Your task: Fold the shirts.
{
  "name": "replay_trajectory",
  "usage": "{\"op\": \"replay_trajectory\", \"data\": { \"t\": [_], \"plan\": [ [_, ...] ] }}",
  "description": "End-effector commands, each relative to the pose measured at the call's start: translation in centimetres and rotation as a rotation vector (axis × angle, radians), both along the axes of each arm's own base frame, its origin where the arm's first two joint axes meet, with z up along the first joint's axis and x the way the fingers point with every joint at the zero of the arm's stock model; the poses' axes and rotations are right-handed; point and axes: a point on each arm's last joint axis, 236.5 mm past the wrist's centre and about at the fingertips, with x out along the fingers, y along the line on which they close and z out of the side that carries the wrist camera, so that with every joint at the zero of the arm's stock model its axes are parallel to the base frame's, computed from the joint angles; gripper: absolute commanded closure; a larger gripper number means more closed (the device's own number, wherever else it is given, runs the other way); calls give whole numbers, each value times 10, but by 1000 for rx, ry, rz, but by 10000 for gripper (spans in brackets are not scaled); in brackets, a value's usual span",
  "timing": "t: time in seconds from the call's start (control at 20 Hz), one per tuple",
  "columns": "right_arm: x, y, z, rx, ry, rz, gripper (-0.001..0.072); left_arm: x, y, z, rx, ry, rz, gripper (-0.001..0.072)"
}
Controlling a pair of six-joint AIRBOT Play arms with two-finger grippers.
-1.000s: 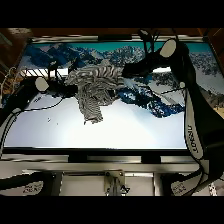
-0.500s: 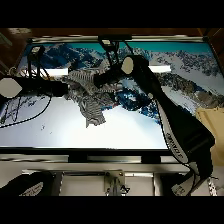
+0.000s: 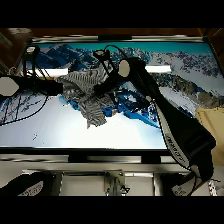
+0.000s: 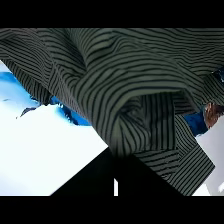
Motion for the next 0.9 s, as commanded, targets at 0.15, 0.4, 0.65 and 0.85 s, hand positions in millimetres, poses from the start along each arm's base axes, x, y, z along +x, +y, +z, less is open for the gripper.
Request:
{"op": "replay_trajectory", "data": {
  "t": [0.15,0.4,0.65,0.85],
  "plan": [
    [34,-15,-42,-30,-91,-104,54,3,13,-1,-1,5,32,649],
    [67,-13,-53,-14,-183,-169,54,0,-2,3,-25,-9,-45,649],
    [82,-1,-74,31,-192,-208,54,-4,-19,8,-49,-27,-137,649],
    [95,9,-71,111,-206,-269,534,-6,-26,10,-71,-31,-162,649]
  ]
}}
